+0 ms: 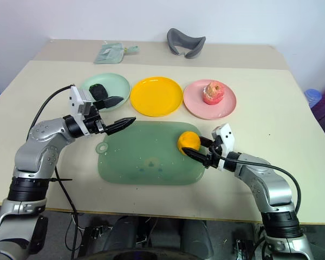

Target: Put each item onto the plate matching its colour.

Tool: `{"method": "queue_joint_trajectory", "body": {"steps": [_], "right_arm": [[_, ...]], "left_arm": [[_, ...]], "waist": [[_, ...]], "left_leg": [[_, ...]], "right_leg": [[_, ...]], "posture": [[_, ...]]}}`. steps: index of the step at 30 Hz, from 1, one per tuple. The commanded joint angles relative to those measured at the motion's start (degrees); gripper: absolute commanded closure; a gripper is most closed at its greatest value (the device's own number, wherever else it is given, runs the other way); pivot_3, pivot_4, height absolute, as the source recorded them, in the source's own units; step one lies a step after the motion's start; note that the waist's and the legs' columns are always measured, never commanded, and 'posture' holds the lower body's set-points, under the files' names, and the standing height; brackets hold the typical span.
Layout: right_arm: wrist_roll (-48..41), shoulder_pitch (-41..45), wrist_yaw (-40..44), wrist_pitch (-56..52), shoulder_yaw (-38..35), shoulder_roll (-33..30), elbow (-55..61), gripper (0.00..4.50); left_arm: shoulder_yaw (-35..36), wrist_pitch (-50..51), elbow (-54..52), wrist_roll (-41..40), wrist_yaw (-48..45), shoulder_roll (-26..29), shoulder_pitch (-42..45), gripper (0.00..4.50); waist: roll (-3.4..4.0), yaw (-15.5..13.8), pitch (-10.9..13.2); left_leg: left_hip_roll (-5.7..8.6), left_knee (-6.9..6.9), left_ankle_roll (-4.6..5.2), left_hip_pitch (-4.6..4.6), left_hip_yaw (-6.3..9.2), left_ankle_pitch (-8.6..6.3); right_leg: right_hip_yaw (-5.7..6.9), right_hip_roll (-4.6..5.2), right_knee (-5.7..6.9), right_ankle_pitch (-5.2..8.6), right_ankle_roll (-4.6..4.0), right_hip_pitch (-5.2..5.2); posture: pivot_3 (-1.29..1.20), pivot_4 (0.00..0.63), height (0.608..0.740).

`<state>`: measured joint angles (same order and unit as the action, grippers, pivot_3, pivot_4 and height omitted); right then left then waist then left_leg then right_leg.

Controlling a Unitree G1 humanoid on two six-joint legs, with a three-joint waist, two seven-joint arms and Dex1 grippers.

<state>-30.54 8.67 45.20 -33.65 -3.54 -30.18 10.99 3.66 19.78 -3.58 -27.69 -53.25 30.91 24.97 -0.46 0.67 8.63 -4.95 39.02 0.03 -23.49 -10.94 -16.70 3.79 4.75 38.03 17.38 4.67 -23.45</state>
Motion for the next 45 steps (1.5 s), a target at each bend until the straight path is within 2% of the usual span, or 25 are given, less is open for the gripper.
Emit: {"method": "queue_joint_trajectory", "body": {"steps": [1, 9, 16, 23, 30, 32, 33, 34, 41, 45], "right_arm": [[-1.1, 4.2, -0.9, 1.6, -1.0, 1.6, 1.7, 1.61], [7.3, 21.6, -10.0, 9.4, 3.2, 12.8, -11.7, 1.61], [14.6, 33.1, -13.6, 23.3, 5.2, 21.1, -29.2, 1.61], [17.4, 41.3, -13.1, 33.2, 4.2, 24.0, -46.3, 1.61], [18.2, 44.7, -11.8, 38.1, 3.2, 24.7, -55.7, 1.61], [18.5, 45.0, -11.7, 38.7, 3.1, 24.8, -56.9, 0.58], [18.9, 45.4, -11.8, 39.2, 3.2, 24.9, -57.8, 0.25], [19.2, 45.8, -11.9, 39.6, 3.3, 25.0, -58.5, 0.12], [20.4, 45.5, -13.3, 41.2, 3.1, 24.7, -57.4, 0.12], [19.6, 39.7, -11.8, 38.1, 3.3, 21.7, -45.1, 0.12]], "left_arm": [[1.6, 0.3, -2.7, -1.3, 0.7, 0.2, -0.4, 0.0], [6.8, 1.1, -4.8, -1.9, 9.7, -1.6, -4.2, 0.0], [8.3, 0.9, -9.3, 0.6, 20.0, -5.4, -8.3, 0.0], [8.6, 1.7, -12.4, 3.4, 29.5, -8.0, -10.2, 0.0], [8.9, 1.1, -12.8, 3.3, 30.4, -7.9, -11.6, 0.0], [8.8, 0.9, -13.0, 3.2, 30.2, -8.0, -12.1, 0.0], [8.7, 0.9, -12.8, 3.0, 29.7, -7.9, -12.3, 0.0], [8.3, 0.7, -12.6, 3.4, 29.3, -7.7, -12.8, 0.0], [6.6, 0.0, -14.2, 2.9, 24.6, -6.6, -15.7, 0.0], [4.6, -3.2, -14.3, 6.5, 23.6, -5.9, -16.4, 0.0]], "waist": [[0.0, 0.1, 0.0], [0.01, 0.4, 0.0], [-0.01, 0.1, 0.0], [0.0, 0.5, 0.0], [0.0, 0.5, 0.0], [0.0, 0.6, 0.0], [0.0, 0.6, 0.0], [0.0, 0.6, 0.0], [0.01, 0.6, 0.0], [0.02, 0.3, 0.0]], "left_leg": [[0.0, 0.0, 0.0, 0.0, 0.0, 0.0], [-0.02, -0.01, 0.0, 0.02, 0.01, 0.0], [0.02, 0.01, 0.0, -0.01, 0.01, 0.0], [0.0, -0.02, 0.0, -0.01, 0.01, 0.0], [-0.01, -0.02, -0.01, -0.01, -0.01, 0.0], [-0.01, -0.02, -0.01, -0.01, -0.02, 0.0], [-0.01, -0.02, -0.01, -0.01, -0.02, 0.0], [-0.01, -0.02, -0.01, -0.01, -0.02, 0.0], [-0.01, -0.02, -0.01, -0.01, -0.03, 0.0], [-0.02, -0.03, -0.01, -0.01, -0.02, 0.0]], "right_leg": [[0.0, 0.0, 0.0, 0.0, 0.0, 0.0], [-0.01, -0.03, 0.02, 0.0, 0.0, -0.03], [0.0, 0.03, 0.02, 0.0, 0.0, -0.01], [0.01, 0.01, 0.04, 0.0, 0.0, -0.02], [0.01, 0.01, 0.04, 0.0, 0.0, -0.03], [0.0, 0.01, 0.04, 0.0, 0.0, -0.03], [0.0, 0.01, 0.04, 0.0, 0.0, -0.03], [0.0, 0.01, 0.05, 0.0, 0.0, -0.03], [0.0, 0.02, 0.05, 0.0, 0.0, -0.03], [0.0, 0.03, 0.04, 0.0, 0.0, -0.04]], "posture": [[0.0, 0.15, 0.74], [0.0, 0.15, 0.74], [0.0, 0.15, 0.74], [0.0, 0.15, 0.74], [0.0, 0.15, 0.74], [0.0, 0.15, 0.74], [0.0, 0.15, 0.74], [0.0, 0.15, 0.74], [0.0, 0.15, 0.74], [0.0, 0.15, 0.74]]}}
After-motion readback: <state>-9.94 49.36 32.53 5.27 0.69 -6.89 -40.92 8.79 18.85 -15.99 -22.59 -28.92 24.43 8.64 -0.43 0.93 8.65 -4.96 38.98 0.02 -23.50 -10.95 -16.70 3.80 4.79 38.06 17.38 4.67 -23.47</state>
